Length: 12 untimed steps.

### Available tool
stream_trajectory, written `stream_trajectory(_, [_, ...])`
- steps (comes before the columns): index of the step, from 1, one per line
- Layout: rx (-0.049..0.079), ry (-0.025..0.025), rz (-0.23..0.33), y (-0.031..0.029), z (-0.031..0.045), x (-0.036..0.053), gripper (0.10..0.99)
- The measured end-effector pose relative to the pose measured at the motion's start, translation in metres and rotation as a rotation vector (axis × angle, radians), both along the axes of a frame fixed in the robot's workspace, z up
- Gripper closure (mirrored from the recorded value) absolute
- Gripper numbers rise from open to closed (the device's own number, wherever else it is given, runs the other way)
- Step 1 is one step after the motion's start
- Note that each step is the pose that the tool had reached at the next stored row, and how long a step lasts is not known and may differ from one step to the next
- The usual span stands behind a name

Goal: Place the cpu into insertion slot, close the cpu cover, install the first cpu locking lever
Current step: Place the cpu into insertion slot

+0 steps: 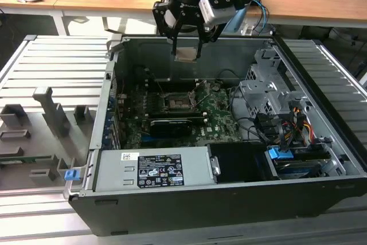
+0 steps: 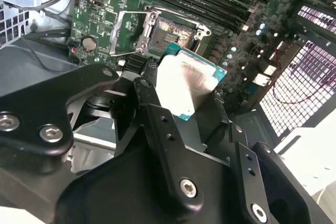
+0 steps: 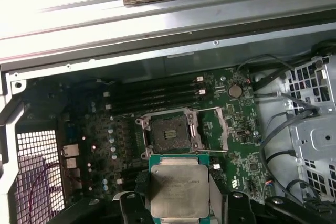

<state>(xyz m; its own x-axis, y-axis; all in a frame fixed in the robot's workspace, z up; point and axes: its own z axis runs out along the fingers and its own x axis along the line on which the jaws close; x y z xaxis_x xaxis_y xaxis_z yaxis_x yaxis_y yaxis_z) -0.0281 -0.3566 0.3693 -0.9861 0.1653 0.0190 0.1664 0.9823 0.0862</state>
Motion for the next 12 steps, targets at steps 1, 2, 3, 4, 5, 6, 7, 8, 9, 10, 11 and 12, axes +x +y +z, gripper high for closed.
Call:
stream_trajectory(1, [0.000,0.0000,-0.004,0.0000,-0.0002,-0.0002,0.549])
stream_trajectory(2, [0.001,-0.0001,-0.008,0.0000,-0.0004,-0.0003,0.549])
stream_trajectory(3, [0.001,0.0000,-0.010,0.0000,-0.0005,-0.0005,0.549])
stream_trajectory(4, [0.001,-0.0001,-0.012,0.0000,-0.0008,-0.0005,0.549])
stream_trajectory(5, [0.001,-0.0001,-0.013,0.0000,-0.0008,-0.0007,0.549])
stream_trajectory(6, [0.001,0.0000,-0.014,0.0000,-0.0009,-0.0007,0.549])
stream_trajectory(7, [0.001,-0.0001,-0.016,0.0000,-0.0010,-0.0007,0.549])
stream_trajectory(8, [0.001,-0.0001,-0.019,0.0000,-0.0010,-0.0007,0.549])
stream_trajectory(9, [0.000,0.0000,-0.021,0.0000,-0.0011,-0.0007,0.549])
stream_trajectory(10, [0.001,-0.0001,-0.023,0.0000,-0.0012,-0.0008,0.549])
stream_trajectory(11, [0.001,-0.0001,-0.025,0.0000,-0.0013,-0.0007,0.549])
stream_trajectory(12, [0.001,-0.0001,-0.027,0.0000,-0.0015,-0.0007,0.549])
